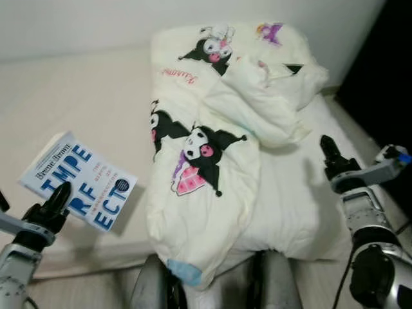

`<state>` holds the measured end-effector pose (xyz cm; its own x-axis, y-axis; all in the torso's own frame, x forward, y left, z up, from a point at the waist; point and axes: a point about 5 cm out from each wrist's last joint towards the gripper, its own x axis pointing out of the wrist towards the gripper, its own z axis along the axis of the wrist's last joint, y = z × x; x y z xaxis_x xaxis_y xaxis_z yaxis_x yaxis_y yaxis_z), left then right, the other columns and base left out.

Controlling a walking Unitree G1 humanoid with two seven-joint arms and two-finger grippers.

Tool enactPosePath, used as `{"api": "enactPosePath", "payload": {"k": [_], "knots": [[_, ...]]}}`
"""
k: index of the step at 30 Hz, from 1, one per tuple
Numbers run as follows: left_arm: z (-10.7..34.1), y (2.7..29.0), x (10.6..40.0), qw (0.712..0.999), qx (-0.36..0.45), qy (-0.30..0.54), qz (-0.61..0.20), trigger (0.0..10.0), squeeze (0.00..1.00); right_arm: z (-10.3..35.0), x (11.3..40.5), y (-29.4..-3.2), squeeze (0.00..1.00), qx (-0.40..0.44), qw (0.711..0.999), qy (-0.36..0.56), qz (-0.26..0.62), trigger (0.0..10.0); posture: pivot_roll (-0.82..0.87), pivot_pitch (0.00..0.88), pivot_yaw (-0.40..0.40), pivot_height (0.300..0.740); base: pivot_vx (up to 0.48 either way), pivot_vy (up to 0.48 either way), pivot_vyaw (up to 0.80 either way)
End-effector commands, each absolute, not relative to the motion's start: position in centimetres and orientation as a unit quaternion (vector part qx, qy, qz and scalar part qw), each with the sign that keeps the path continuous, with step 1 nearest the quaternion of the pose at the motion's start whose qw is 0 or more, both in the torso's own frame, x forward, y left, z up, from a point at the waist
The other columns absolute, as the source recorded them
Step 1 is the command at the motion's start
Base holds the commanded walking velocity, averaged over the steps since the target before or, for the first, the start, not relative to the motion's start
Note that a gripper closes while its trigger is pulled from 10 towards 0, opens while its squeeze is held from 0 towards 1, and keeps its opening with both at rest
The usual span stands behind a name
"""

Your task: Clean up the room

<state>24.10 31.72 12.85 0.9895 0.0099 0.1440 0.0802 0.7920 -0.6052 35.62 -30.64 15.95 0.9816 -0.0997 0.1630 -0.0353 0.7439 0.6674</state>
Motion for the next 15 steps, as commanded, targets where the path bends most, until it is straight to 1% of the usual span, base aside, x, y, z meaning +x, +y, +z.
{"api": "enactPosePath", "payload": {"k": [1, 3, 4, 7, 8, 13, 15], "knots": [[13.9, 32.1, 23.7, 0.947, -0.31, -0.076, -0.022, 10.0, 0.0, 16.0, 36.0, -29.8, 0.0, 0.35, 0.933, -0.083, 0.006, 10.0, 0.16, 0.457, 0.113, 0.6, 0.0, 0.0, 0.0], [14.2, 31.8, 23.6, 0.948, -0.308, -0.07, -0.027, 10.0, 0.0, 16.4, 36.4, -29.4, 0.0, 0.335, 0.939, -0.072, 0.02, 10.0, 0.16, 0.486, 0.124, 0.6, 0.0, 0.0, 0.0], [14.2, 31.8, 23.6, 0.948, -0.308, -0.07, -0.027, 10.0, 0.0, 16.4, 36.4, -29.4, 0.0, 0.335, 0.939, -0.072, 0.02, 10.0, 0.16, 0.486, 0.124, 0.6, 0.0, 0.0, 0.0], [14.8, 31.1, 23.2, 0.949, -0.308, -0.062, -0.037, 10.0, 0.0, 17.6, 36.8, -29.4, 0.0, 0.326, 0.941, -0.088, 0.035, 10.0, 0.18, 0.521, 0.137, 0.585, 0.0, 0.0, 0.0], [14.9, 30.8, 23.0, 0.949, -0.307, -0.058, -0.042, 10.0, 0.0, 18.4, 36.9, -29.6, 0.0, 0.32, 0.941, -0.102, 0.043, 10.0, 0.18, 0.521, 0.137, 0.575, 0.0, 0.0, 0.0], [15.2, 31.4, 21.8, 0.952, -0.302, -0.044, -0.032, 10.0, 0.0, 21.2, 37.2, -30.1, 0.0, 0.302, 0.94, -0.149, 0.057, 10.0, 0.2, 0.547, 0.149, 0.55, 0.0, 0.0, 0.0], [15.3, 31.6, 21.3, 0.953, -0.299, -0.04, -0.028, 10.0, 0.0, 22.1, 37.3, -30.1, 0.0, 0.297, 0.938, -0.163, 0.071, 10.0, 0.22, 0.551, 0.151, 0.55, 0.0, 0.0, 0.0]]}}
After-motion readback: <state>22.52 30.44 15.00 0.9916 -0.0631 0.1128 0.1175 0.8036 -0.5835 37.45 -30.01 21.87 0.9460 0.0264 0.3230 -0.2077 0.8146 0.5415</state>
